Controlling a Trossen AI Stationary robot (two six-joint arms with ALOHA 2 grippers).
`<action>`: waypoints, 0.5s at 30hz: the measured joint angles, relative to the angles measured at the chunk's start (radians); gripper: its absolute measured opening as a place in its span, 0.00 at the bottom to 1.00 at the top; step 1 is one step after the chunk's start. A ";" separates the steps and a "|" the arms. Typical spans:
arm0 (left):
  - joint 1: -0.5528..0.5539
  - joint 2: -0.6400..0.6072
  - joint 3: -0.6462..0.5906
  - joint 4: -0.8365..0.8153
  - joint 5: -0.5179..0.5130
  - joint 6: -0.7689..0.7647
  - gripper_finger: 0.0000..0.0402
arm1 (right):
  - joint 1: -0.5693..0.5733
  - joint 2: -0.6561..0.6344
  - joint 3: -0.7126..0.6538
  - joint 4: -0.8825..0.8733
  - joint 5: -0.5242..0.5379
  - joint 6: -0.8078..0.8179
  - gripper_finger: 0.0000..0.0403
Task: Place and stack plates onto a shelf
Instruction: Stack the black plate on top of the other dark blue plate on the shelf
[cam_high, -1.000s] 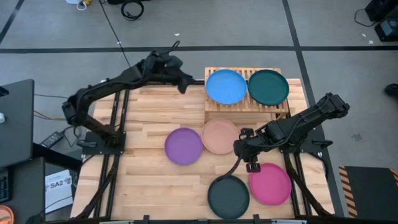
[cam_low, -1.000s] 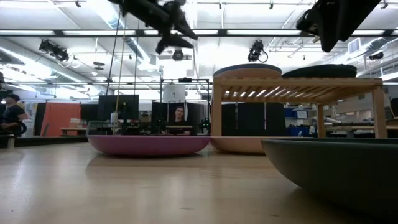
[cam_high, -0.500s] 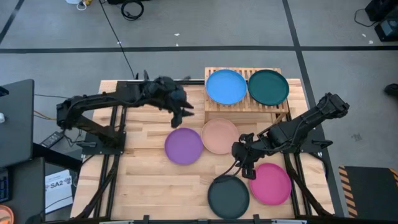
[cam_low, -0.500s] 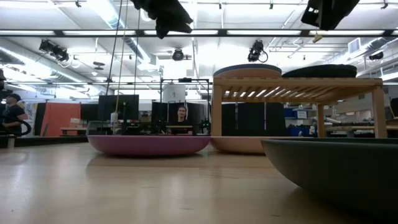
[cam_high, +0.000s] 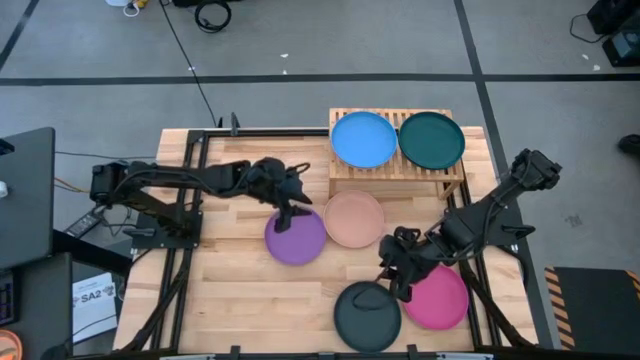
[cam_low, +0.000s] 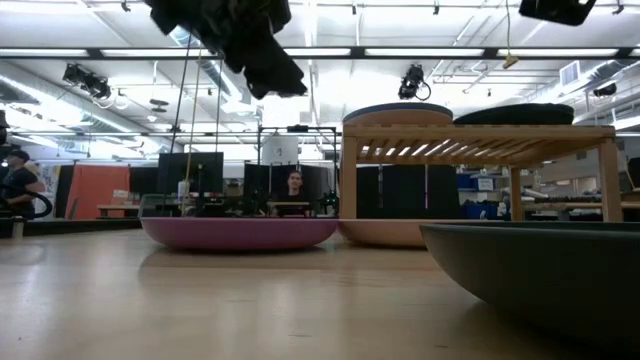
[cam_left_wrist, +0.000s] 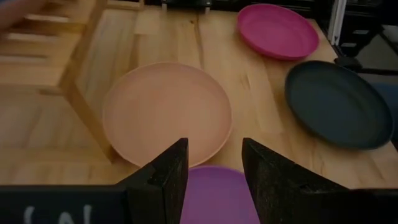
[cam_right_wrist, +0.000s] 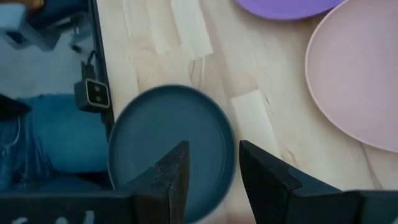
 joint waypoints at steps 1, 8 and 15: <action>-0.005 0.000 -0.023 0.033 0.000 -0.006 0.39 | 0.010 0.000 0.000 0.005 0.016 0.010 0.36; -0.030 0.000 -0.102 0.132 -0.004 -0.008 0.39 | 0.066 0.000 -0.034 0.062 0.114 0.082 0.36; -0.049 0.000 -0.111 0.163 -0.005 -0.003 0.39 | 0.084 0.000 -0.202 0.310 0.058 0.081 0.36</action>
